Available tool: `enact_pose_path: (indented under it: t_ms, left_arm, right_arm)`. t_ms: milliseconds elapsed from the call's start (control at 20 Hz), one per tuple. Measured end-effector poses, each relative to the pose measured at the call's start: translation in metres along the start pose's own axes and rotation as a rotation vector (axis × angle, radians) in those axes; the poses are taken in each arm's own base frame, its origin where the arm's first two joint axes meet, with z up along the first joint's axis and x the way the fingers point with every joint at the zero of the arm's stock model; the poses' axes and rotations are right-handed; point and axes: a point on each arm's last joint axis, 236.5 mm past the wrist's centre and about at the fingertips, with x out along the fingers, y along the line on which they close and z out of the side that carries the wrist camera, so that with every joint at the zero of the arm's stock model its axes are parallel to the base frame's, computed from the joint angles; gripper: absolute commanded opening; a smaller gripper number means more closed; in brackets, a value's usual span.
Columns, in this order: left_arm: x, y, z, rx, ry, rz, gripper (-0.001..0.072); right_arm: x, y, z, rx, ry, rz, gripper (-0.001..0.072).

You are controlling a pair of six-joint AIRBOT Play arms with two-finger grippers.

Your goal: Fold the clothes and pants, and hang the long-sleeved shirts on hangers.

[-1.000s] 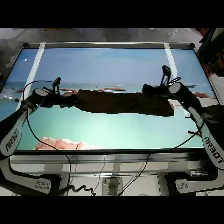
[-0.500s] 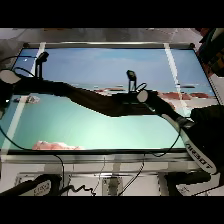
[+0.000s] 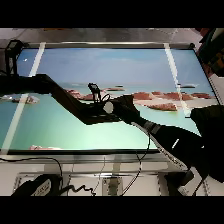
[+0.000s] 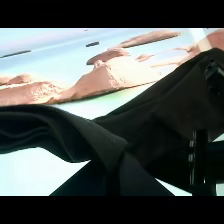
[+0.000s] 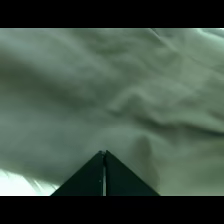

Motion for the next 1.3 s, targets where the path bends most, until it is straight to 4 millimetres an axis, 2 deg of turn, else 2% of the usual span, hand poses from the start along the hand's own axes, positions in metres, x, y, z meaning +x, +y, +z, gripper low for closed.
enact_pose_path:
  t_ms: [100,200,300,350,500,550,600,700,850,1000,1100,1150,1200,1250,1300]
  left_arm:
    - [0.013,-0.007,0.000,-0.032,0.007,-0.043,0.0008]
    - [0.036,-0.029,0.002,-0.075,0.021,-0.148,0.0008]
    - [0.066,-0.065,0.002,-0.126,0.048,-0.287,0.0008]
    - [0.083,-0.089,0.002,-0.152,0.065,-0.366,0.0008]
    - [0.137,-0.161,-0.009,-0.191,0.120,-0.536,0.0016]
    - [0.157,-0.184,-0.015,-0.199,0.133,-0.566,0.0264]
    - [0.174,-0.202,-0.022,-0.205,0.145,-0.578,0.0717]
    - [0.204,-0.231,-0.037,-0.220,0.166,-0.589,0.0705]
    - [0.226,-0.251,-0.051,-0.226,0.179,-0.585,0.0704]
    - [0.228,-0.243,-0.045,-0.244,0.158,-0.570,0.0704]
    - [0.222,-0.229,-0.035,-0.259,0.138,-0.563,0.0704]
    - [0.218,-0.222,-0.031,-0.264,0.131,-0.562,0.0704]
    - [0.211,-0.214,-0.026,-0.268,0.123,-0.563,0.0704]
    - [0.204,-0.208,-0.021,-0.271,0.118,-0.567,0.0704]
    - [0.197,-0.201,-0.017,-0.274,0.111,-0.568,0.0704]
  right_arm:
    - [-0.012,-0.016,0.021,0.005,-0.038,-0.022,0.0012]
    - [-0.036,-0.045,0.049,0.018,-0.079,-0.064,0.0012]
    - [-0.075,-0.083,0.081,0.045,-0.123,-0.115,0.0012]
    - [-0.099,-0.106,0.096,0.066,-0.147,-0.146,0.0012]
    - [-0.172,-0.167,0.123,0.134,-0.191,-0.231,0.0012]
    - [-0.195,-0.187,0.125,0.156,-0.192,-0.264,0.0012]
    - [-0.217,-0.206,0.125,0.179,-0.190,-0.295,0.0012]
    - [-0.252,-0.240,0.118,0.220,-0.173,-0.352,0.0012]
    - [-0.292,-0.289,0.098,0.250,-0.131,-0.448,0.0012]
    - [-0.311,-0.328,0.072,0.259,-0.073,-0.493,0.0012]
    - [-0.301,-0.336,0.046,0.252,0.002,-0.429,0.0012]
    - [-0.288,-0.331,0.033,0.245,0.039,-0.353,0.0063]
    - [-0.275,-0.324,0.021,0.245,0.070,-0.275,0.0402]
    - [-0.262,-0.316,0.012,0.250,0.084,-0.203,0.0652]
    - [-0.249,-0.309,0.007,0.263,0.080,-0.137,0.0692]
